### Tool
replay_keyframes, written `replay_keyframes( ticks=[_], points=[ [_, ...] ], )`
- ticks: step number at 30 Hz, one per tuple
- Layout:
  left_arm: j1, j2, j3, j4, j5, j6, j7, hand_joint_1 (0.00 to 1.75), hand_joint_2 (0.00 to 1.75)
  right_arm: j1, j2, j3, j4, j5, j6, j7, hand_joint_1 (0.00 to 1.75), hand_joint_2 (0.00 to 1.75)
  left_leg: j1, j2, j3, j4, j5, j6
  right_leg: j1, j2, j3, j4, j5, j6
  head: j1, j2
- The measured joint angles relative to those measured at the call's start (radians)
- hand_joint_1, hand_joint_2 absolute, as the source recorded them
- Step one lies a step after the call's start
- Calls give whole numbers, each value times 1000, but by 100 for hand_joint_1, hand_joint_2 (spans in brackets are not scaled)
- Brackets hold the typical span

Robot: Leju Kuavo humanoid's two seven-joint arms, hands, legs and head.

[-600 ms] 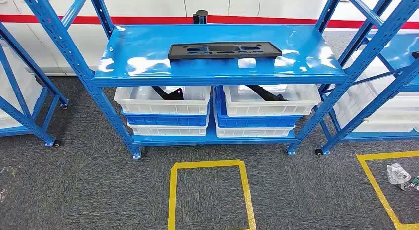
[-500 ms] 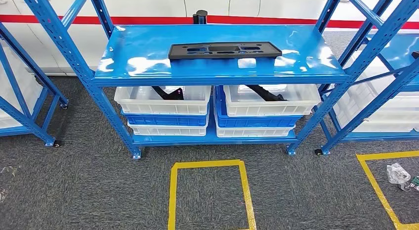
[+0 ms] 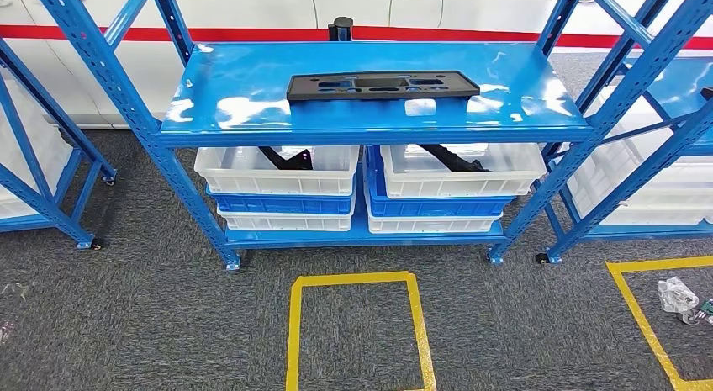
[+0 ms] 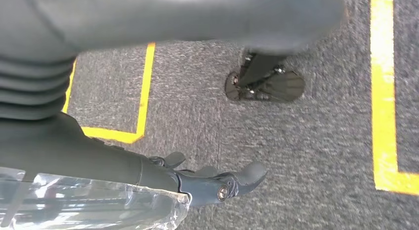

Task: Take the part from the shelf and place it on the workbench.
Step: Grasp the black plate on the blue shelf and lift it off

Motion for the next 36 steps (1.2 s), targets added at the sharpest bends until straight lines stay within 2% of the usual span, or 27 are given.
replay_keyframes(
  ticks=[28, 36],
  points=[
    [-173, -30, 305, 73, -549, -186, 81, 0, 175, -147, 83, -692, 89, 483, -42, -6, 0, 0, 0, 0, 0, 0, 0, 0, 0, 0, 0, 0, 0, 0, 0, 0],
    [-207, -35, 390, 94, -693, -232, 96, 0, 175, -198, 103, -897, 115, 595, -68, -50, 0, 0, 0, 0, 0, 0, 0, 0, 0, 0, 0, 0, 0, 0, 0, 0]
  ],
)
